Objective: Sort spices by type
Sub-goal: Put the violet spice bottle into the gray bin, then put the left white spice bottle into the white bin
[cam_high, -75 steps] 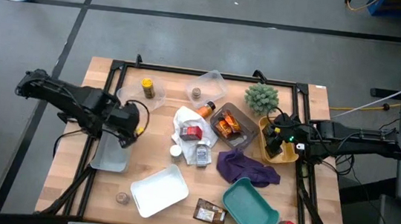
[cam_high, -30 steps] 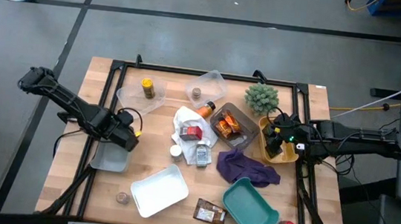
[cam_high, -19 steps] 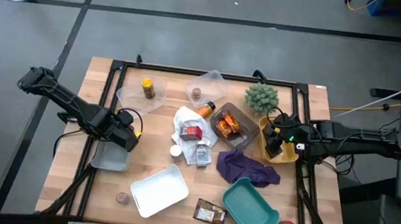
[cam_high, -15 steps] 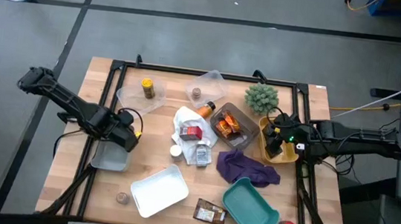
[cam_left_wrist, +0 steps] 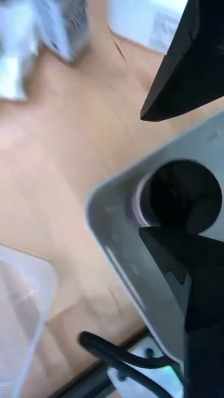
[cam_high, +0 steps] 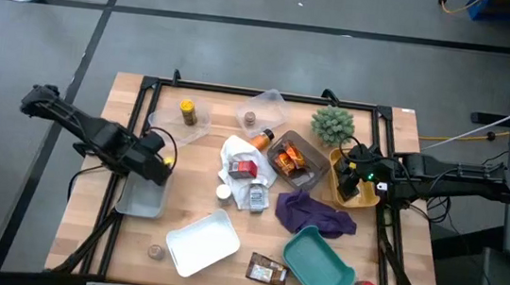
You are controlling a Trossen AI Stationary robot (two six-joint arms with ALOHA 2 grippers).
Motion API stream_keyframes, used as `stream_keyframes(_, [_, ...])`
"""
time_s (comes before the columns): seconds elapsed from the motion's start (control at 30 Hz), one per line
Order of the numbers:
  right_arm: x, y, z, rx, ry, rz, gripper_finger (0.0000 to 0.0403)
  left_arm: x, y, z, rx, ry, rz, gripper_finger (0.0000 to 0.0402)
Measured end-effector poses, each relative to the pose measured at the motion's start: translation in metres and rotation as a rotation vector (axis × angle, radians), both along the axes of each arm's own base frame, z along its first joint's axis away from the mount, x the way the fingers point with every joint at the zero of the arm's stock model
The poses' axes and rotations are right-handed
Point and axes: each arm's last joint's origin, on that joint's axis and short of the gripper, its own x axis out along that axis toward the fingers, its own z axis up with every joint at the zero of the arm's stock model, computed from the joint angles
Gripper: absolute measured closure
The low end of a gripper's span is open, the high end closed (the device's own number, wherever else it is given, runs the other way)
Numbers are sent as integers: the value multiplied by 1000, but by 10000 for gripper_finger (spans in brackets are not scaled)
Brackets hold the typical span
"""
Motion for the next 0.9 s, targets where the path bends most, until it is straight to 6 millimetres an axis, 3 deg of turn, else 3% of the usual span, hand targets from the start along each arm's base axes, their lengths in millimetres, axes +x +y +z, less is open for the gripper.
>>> stream_keyframes(0.43, [0,0,0,0,0,0,198,-1,4,22,44,-286,-36,128])
stream_keyframes(0.73, [0,0,0,0,0,0,198,28,-4,42,189,-562,-135,128])
stream_keyframes(0.9, [0,0,0,0,0,0,198,47,-12,43,278,-599,-238,128])
